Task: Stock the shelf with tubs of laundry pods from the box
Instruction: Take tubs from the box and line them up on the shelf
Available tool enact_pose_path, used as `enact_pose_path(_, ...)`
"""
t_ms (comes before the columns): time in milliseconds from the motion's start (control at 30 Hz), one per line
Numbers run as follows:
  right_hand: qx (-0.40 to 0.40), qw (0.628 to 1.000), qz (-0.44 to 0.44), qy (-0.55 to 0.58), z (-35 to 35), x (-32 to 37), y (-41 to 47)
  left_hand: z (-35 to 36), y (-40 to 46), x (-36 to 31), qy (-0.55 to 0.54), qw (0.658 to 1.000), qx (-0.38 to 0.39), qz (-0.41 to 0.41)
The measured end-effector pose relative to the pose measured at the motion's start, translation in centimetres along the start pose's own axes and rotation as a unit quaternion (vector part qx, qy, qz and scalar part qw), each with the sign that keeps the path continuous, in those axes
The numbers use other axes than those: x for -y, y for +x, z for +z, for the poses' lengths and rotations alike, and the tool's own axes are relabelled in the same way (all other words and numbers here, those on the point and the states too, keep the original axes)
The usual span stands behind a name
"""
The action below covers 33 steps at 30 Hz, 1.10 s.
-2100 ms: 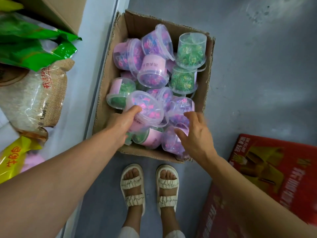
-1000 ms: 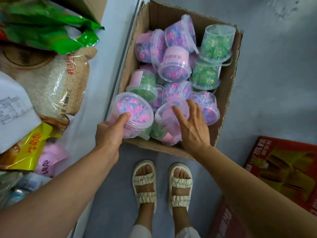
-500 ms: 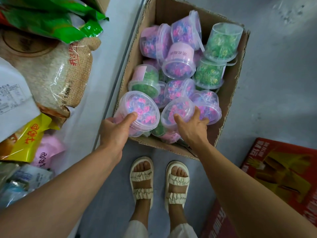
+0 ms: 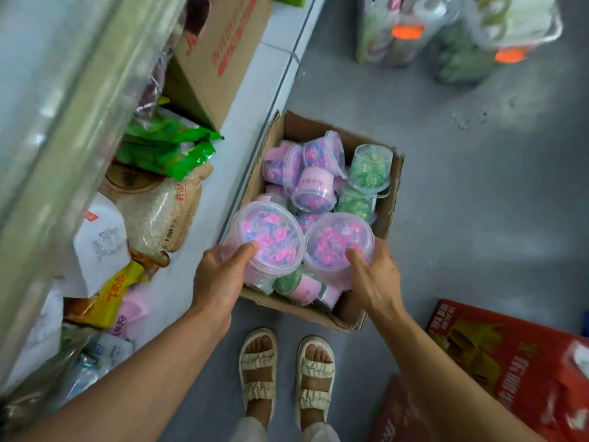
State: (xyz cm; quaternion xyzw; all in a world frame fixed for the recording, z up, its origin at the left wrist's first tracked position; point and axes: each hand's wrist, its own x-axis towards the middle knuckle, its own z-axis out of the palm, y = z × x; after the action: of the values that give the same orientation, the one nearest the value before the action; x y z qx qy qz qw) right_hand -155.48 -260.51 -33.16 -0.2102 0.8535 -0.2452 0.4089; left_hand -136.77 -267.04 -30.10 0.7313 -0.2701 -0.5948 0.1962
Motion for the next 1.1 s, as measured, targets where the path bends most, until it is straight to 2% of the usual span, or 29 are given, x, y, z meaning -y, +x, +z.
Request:
enact_pose_path(233,-0.05,0.995,-0.07,0.047,-10.8,10.8,-8.1,-2.1,-10.3,-9.2,-0.057,0.998,0.011,0.038)
enact_pose_path(500,-0.091,0.973,-0.178,0.116,-21.5,23.1,-18.9,-6.0,-24.5,-21.3,-0.116,0.983,0.048,0.134)
enact_pose_path(767,-0.05,0.953,-0.261,0.145,-29.0,31.9,-25.7,-10.2,-35.3,-28.4,-0.186,0.962,0.058,0.191)
enact_pose_path(1100,0.092,0.91,-0.368,0.166,-33.5,38.7,-30.2,-14.0,-46.8,-30.0,-0.289,0.925,-0.029,0.245)
